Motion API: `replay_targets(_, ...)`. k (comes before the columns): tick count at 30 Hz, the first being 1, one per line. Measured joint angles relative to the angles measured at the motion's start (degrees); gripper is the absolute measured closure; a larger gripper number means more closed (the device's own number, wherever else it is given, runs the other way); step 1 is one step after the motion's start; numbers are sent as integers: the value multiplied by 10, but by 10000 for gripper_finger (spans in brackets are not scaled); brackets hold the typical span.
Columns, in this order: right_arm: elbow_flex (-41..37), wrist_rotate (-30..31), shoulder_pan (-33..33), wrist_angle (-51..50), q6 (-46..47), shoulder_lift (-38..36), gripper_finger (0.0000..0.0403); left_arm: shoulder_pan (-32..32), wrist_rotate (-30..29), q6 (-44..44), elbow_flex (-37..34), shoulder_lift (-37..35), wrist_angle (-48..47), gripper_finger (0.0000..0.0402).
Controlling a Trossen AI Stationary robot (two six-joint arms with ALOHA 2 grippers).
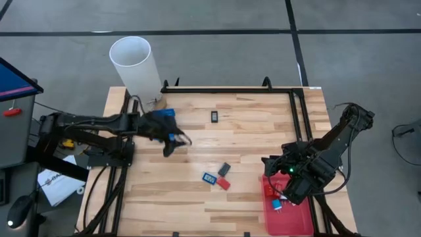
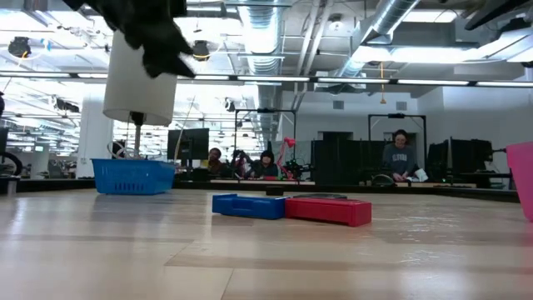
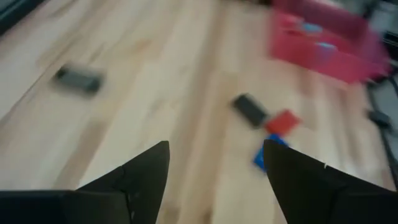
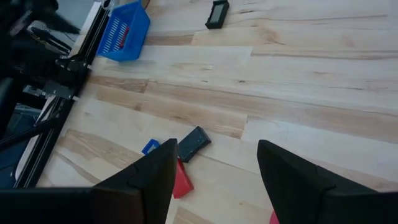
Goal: Pick & Place Office items
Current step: Put the blue digital timer into the blue bin
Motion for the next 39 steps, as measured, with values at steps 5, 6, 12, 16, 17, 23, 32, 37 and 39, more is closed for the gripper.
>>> replay_targets(5,0,0,0,-3,2,0,188,-88,-5,104,0,49,85,135)
replay_targets(6,0,0,0,-4,2,0,188,-101,-8,122,0,65,101,129)
replay_targets(12,0,0,0,-4,6,0,188,-121,-5,189,0,159,141,93)
replay_targets(16,0,0,0,-3,12,0,188,-123,32,216,0,225,164,81)
replay_targets(17,0,0,0,-2,13,0,188,-125,39,225,0,242,176,80)
replay_targets(23,0,0,-3,4,21,0,188,-132,49,245,0,318,249,81)
replay_targets(32,0,-5,-11,8,21,0,188,-148,53,245,0,385,332,82)
replay_targets(37,0,-5,-18,9,21,0,188,-154,49,236,0,414,349,82)
replay_targets(39,0,-5,-18,9,21,0,188,-154,48,236,0,426,361,82)
